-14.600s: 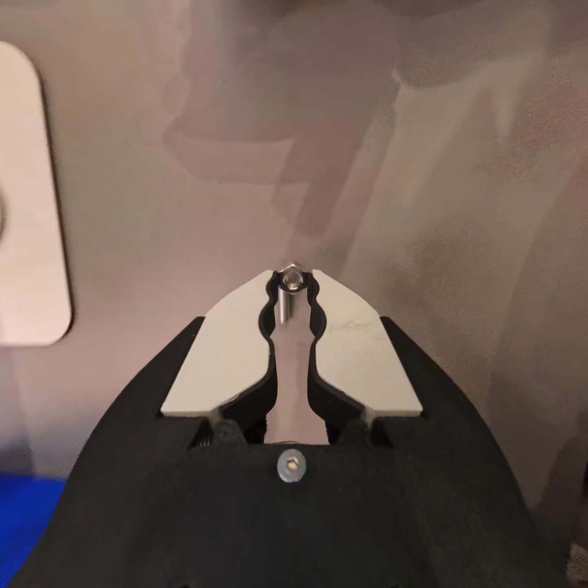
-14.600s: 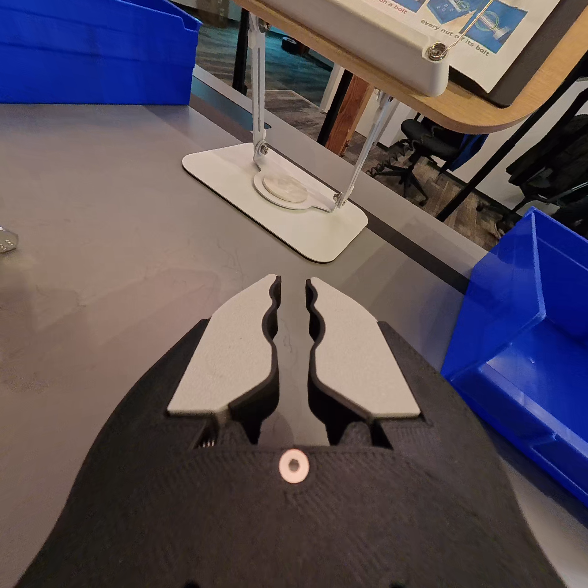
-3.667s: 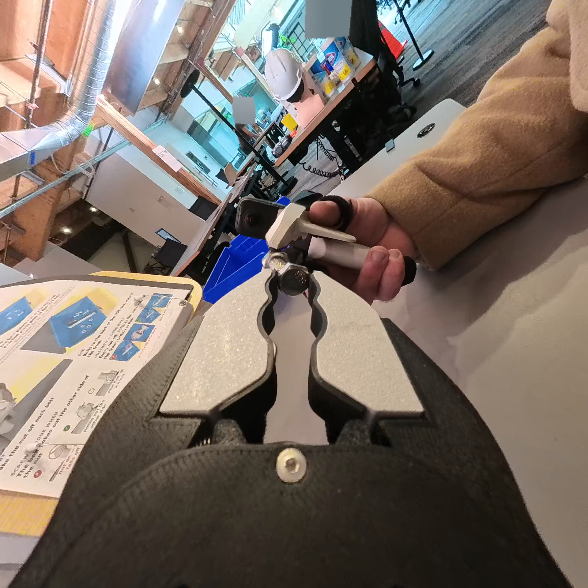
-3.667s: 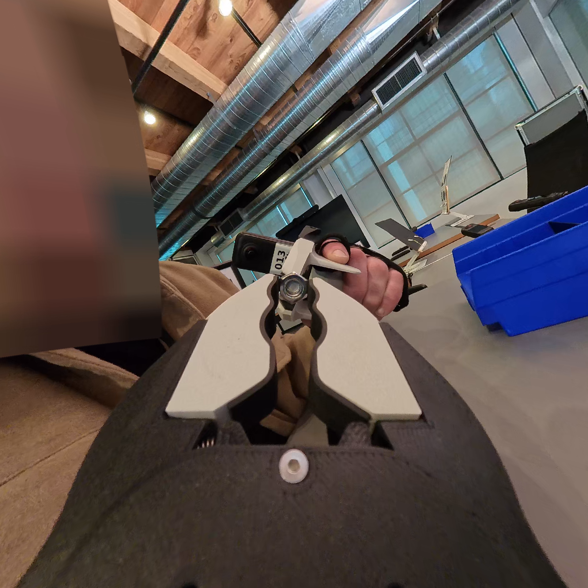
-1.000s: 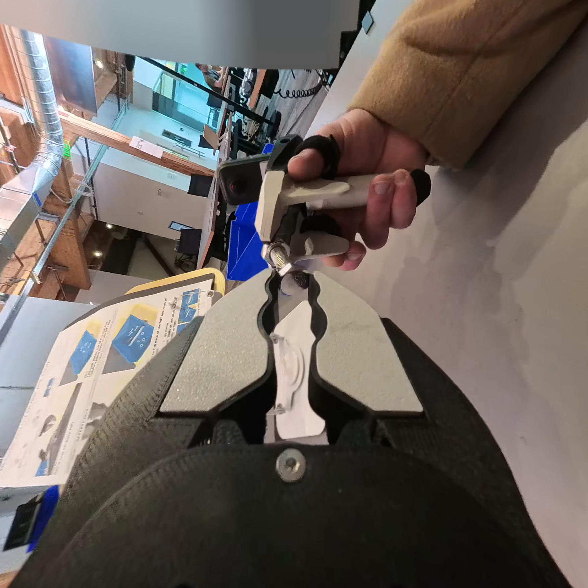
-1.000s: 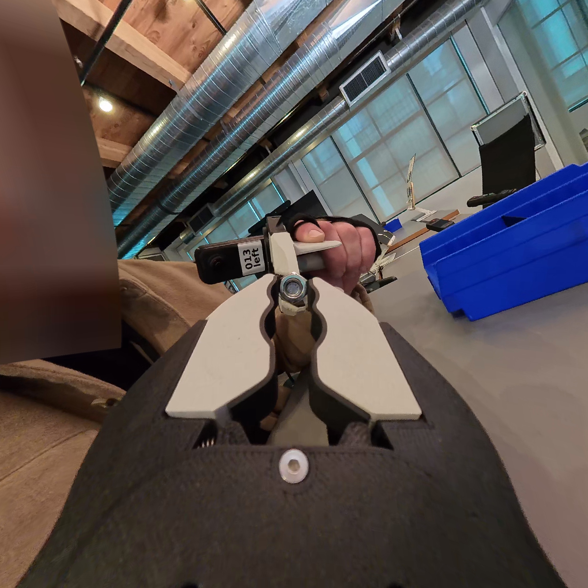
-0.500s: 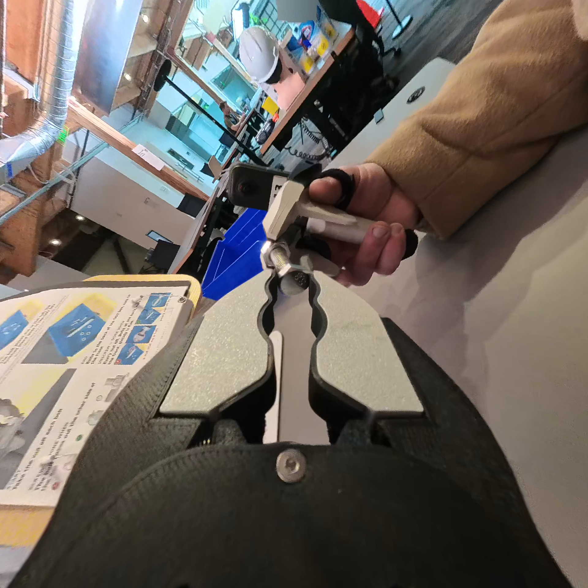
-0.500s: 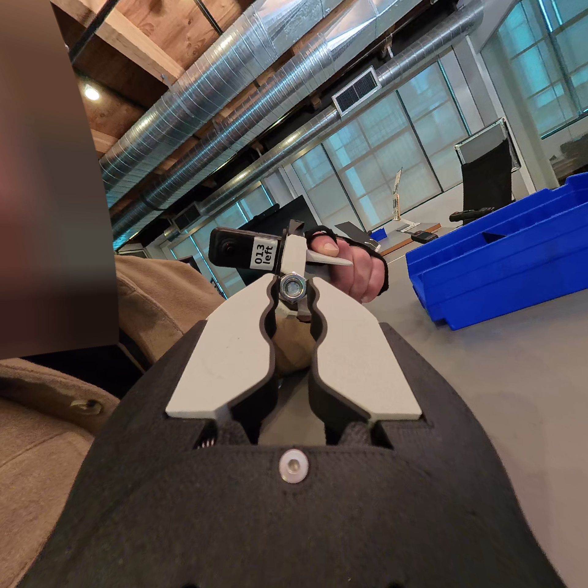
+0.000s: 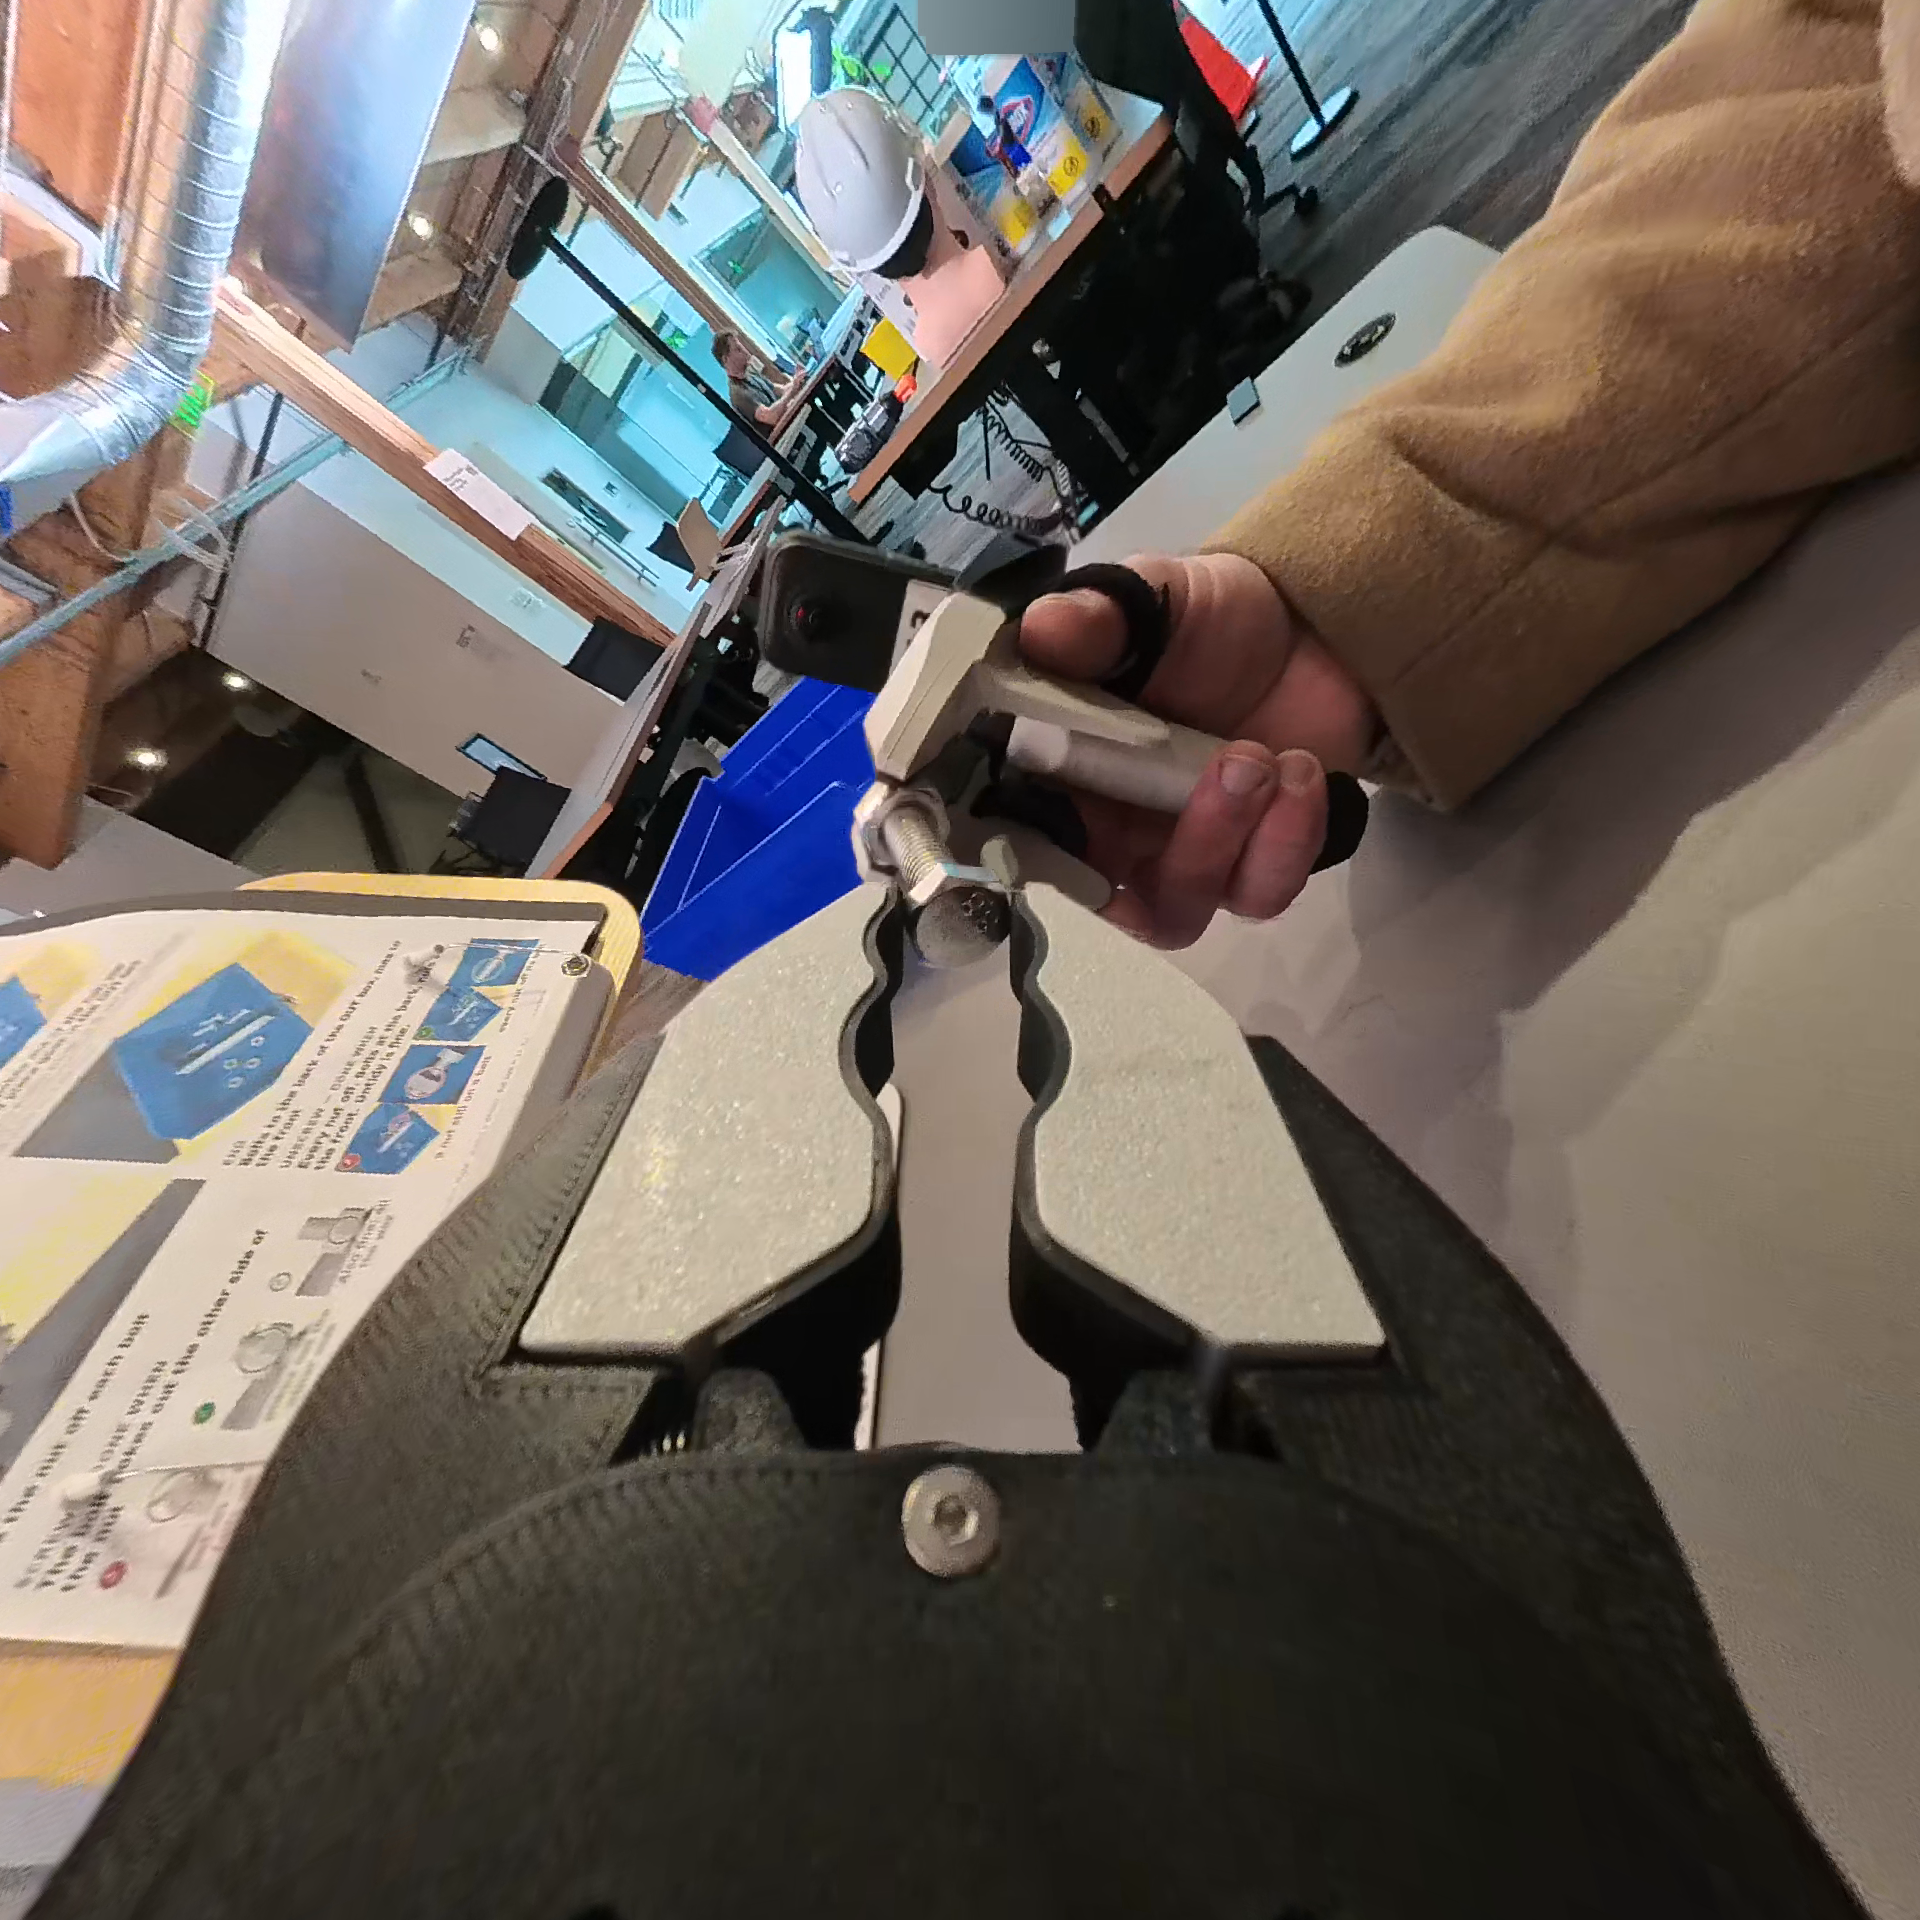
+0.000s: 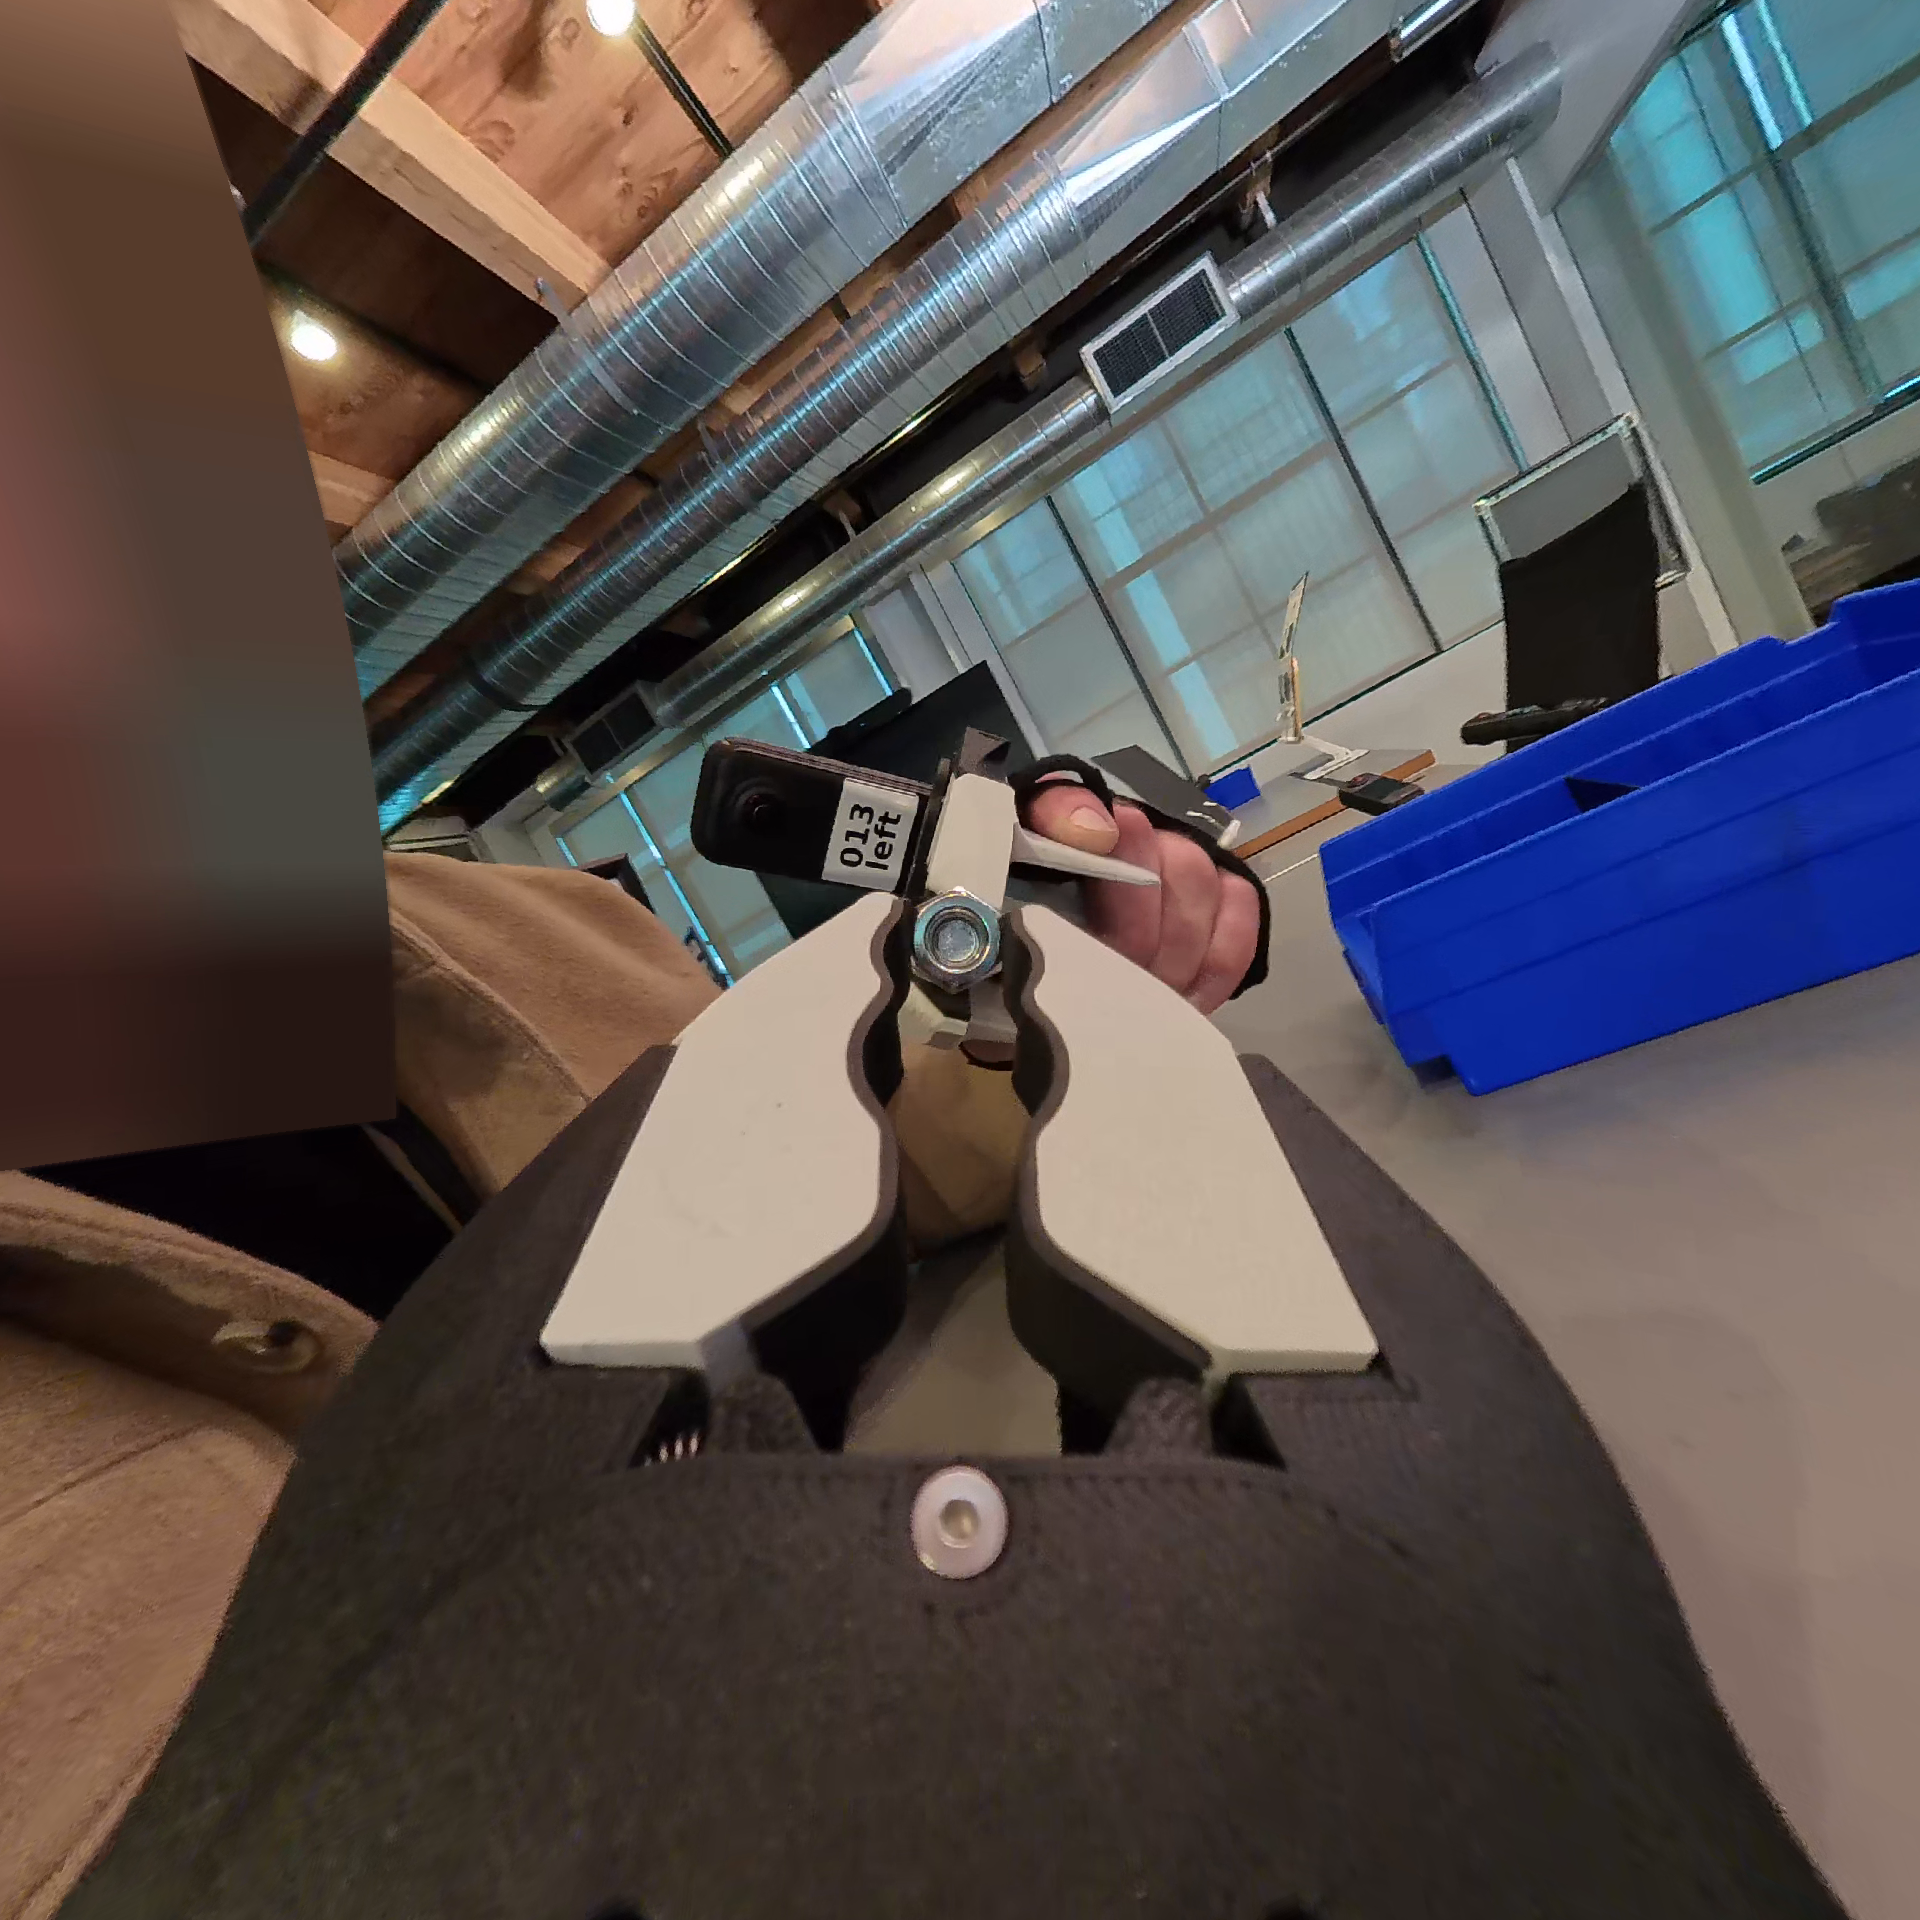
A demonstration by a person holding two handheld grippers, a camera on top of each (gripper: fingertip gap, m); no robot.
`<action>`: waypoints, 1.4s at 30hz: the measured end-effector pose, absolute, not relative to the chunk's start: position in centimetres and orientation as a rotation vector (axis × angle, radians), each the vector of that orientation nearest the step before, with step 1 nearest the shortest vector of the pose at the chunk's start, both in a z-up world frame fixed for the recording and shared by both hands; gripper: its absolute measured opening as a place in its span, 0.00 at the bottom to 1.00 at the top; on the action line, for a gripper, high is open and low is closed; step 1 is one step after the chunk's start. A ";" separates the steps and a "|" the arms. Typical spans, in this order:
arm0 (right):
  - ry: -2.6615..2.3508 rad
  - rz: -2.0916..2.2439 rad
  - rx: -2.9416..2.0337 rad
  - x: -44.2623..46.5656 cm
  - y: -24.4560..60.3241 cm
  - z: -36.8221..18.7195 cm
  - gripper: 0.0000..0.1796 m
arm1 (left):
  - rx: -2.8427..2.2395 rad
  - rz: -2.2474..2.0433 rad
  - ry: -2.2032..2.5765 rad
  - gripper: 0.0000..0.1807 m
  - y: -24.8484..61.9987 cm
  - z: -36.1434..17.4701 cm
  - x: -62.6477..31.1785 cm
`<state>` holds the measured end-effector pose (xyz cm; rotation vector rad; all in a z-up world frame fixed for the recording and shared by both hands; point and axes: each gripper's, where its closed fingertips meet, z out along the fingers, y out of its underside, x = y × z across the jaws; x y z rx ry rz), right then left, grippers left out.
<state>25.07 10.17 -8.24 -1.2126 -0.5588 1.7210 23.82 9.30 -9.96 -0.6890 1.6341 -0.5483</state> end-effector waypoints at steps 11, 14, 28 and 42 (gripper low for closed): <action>-0.568 1.624 -1.213 25.0 10.4 -8.2 0.10 | -0.785 -0.834 1.550 0.10 9.0 -9.6 23.8; -0.580 1.595 -1.203 25.0 10.3 -8.1 0.10 | -0.818 -0.951 1.510 0.10 8.9 -9.5 23.9; -0.610 1.507 -1.148 25.2 9.8 -7.3 0.10 | -0.883 -1.564 1.291 0.10 8.4 -8.4 23.4; -0.966 1.108 -1.051 23.6 6.1 -4.8 0.10 | -0.787 -2.341 0.829 0.10 6.5 -6.7 20.9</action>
